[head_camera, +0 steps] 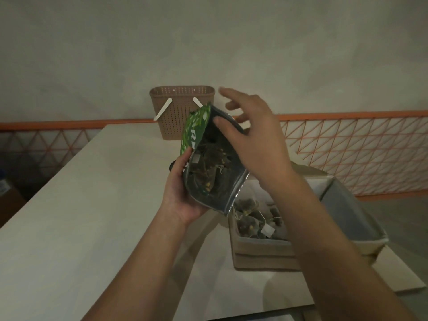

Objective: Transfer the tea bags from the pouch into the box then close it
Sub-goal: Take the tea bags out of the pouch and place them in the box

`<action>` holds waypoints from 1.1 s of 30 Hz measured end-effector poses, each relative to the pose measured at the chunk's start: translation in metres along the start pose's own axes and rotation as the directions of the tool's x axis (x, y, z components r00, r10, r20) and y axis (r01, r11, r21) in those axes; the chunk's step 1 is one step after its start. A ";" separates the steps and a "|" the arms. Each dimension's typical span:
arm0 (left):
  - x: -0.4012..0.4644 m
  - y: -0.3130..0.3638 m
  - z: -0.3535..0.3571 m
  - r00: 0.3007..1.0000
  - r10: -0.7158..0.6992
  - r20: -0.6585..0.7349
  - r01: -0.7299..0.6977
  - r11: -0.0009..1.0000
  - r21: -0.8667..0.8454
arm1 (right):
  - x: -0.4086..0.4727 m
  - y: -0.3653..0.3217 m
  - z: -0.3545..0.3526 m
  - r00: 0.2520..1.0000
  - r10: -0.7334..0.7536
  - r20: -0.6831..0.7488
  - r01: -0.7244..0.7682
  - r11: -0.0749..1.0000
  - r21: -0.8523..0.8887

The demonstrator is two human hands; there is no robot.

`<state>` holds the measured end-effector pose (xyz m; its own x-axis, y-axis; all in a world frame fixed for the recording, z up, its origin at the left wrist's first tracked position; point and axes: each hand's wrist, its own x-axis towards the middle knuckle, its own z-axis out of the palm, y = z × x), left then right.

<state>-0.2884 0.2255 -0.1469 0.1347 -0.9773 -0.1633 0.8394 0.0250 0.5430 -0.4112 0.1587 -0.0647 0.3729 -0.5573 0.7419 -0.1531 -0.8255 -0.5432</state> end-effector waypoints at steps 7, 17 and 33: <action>0.001 0.009 -0.003 0.999 0.039 0.030 -0.038 0.999 -0.031 | 0.015 0.001 0.012 0.972 -0.155 0.175 0.147 0.987 0.059; 0.003 0.039 0.013 0.965 0.189 0.183 -0.198 0.980 0.034 | 0.000 -0.028 0.011 0.912 -0.409 -0.032 0.405 0.884 0.232; 0.022 0.024 -0.016 0.962 0.181 0.203 -0.191 0.981 0.031 | -0.019 -0.006 0.031 0.964 -0.265 0.002 0.258 0.941 0.217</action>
<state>-0.2567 0.2078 -0.1504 0.1746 -0.9786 0.1085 0.7816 0.2048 0.5892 -0.3893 0.1774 -0.0874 0.4020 -0.3185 0.8584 0.1507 -0.9018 -0.4051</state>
